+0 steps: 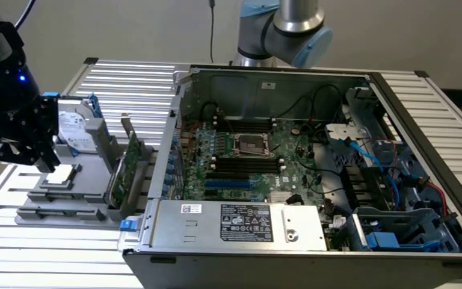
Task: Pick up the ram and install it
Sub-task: 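Pick up the ram and move it above insertion slot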
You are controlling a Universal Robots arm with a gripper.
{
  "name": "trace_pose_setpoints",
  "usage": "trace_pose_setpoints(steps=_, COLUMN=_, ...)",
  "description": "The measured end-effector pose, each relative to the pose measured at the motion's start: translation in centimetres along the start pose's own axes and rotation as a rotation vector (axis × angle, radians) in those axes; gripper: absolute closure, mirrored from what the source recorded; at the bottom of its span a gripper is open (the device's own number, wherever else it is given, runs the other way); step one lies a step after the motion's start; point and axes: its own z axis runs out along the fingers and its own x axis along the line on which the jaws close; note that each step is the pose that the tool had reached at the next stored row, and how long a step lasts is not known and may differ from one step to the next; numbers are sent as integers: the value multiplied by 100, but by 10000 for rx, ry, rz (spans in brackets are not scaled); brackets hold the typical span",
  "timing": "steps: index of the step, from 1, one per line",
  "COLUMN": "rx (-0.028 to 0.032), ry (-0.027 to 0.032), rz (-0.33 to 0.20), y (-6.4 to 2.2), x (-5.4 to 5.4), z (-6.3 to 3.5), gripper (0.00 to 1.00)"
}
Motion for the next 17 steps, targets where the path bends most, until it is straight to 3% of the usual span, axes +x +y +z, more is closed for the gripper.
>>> trace_pose_setpoints(steps=3, rx=-1, ry=1, rz=-25, y=4, x=3, z=35, gripper=69)
trace_pose_setpoints(steps=6, rx=-31, ry=-5, rz=-112, y=6, x=33, z=91, gripper=69)
trace_pose_setpoints(steps=17, rx=-327, ry=-91, rz=-711, y=1, x=161, z=300, gripper=69)
